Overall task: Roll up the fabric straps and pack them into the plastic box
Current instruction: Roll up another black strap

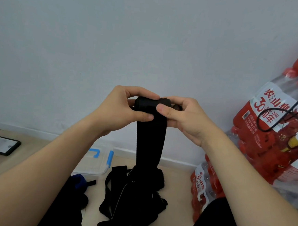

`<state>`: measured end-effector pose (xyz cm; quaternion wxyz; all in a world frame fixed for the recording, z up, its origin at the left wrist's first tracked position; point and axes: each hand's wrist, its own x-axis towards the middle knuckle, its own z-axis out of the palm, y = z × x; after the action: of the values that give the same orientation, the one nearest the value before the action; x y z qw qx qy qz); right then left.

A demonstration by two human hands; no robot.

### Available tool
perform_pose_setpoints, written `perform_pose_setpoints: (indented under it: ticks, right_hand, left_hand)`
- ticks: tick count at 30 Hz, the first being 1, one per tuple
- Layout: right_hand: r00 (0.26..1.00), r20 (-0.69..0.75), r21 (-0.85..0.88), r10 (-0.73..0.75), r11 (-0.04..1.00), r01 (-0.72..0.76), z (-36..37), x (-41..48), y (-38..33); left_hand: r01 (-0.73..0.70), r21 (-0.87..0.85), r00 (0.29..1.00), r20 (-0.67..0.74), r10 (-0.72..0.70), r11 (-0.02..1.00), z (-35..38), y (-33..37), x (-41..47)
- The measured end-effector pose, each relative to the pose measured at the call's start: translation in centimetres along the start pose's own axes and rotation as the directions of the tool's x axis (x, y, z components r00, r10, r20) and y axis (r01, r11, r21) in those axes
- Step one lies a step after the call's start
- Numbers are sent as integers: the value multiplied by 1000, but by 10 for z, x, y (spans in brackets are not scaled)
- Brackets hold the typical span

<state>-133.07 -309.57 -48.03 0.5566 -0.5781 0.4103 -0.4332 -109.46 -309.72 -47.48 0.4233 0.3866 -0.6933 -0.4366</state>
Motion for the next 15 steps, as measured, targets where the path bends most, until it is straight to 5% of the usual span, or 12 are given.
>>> perform_pose_setpoints:
  ticks: [5,8,12,15]
  right_hand:
    - [992,-65,-39,-107,994,105,0,1,-3]
    - [985,-85,-238,-147,963,123,3,-1,-1]
    - [997,-51,-112,-57,992,51,8,1,-2]
    - [991,-111,-401,-74,916,24,11,3,0]
  left_hand:
    - [161,-182,978,161,-132,970,0,3,1]
    - [146,-33,981,131,-140,989,1,-1,1]
    - [34,127,995,92,-46,991,3,-3,1]
    - [-16,134,998,55,8,991,9,-1,0]
